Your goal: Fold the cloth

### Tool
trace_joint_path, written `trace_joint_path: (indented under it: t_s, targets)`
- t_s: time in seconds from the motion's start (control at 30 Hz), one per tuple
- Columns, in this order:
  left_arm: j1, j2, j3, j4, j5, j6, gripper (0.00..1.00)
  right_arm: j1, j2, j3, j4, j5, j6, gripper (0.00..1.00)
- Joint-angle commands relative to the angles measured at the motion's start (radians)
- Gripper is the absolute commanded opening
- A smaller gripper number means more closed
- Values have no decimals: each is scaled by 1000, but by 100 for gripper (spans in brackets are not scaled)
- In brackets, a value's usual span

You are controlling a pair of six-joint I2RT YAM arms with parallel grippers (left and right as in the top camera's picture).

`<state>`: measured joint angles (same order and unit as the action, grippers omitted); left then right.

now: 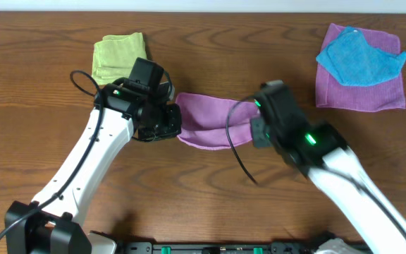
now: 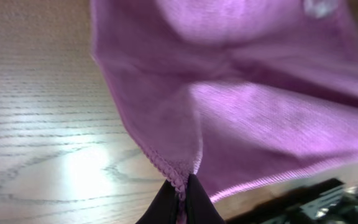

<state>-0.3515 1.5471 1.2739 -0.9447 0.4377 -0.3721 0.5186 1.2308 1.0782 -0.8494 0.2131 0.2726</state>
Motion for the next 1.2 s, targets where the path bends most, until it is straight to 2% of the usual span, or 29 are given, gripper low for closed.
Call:
trace_joint_path:
  t_s: [0.0, 0.17, 0.23, 0.3, 0.5, 0.73, 0.83, 0.87, 0.9, 0.93, 0.97, 1.0, 1.07, 1.17]
  targets:
    - [-24, -43, -3, -21, -77, 51, 6, -28, -116, -104, 7, -77, -128, 1]
    - [-72, -105, -31, -61, -201, 51, 6, -53, -243, -210, 12, -105, -113, 2]
    - [-95, -125, -63, -45, -231, 40, 6, -55, -267, -237, -2, -56, -31, 2]
    - [-120, -137, -103, -28, -238, 7, 6, -54, -286, -288, 6, -58, 58, 2]
    - [-210, -141, -240, 51, -239, -68, 6, -43, -293, -421, 20, -100, 71, 2]
    - [-283, -141, -332, 97, -251, -123, 6, -39, -291, -494, 11, -118, 141, 4]
    - [-288, -141, -339, 83, -250, -123, 6, -40, -291, -494, -23, -133, 157, 19]
    - [-289, -141, -339, 77, -250, -123, 6, -39, -291, -494, -31, -140, 172, 29]
    - [-290, -141, -339, 72, -250, -123, 6, -40, -291, -494, -31, -139, 173, 44]
    - [-291, -141, -339, 67, -249, -124, 10, -40, -291, -493, -30, -143, 182, 64]
    - [-291, -141, -339, 63, -246, -126, 26, -40, -291, -493, -31, -144, 194, 86]
    - [-291, -141, -339, 59, -246, -126, 45, -39, -291, -493, -30, -147, 196, 99]
    - [-290, -142, -338, 64, -246, -128, 73, -40, -291, -493, -29, -150, 199, 99]
    - [-290, -143, -331, 94, -246, -130, 81, -40, -291, -492, -21, -151, 199, 99]
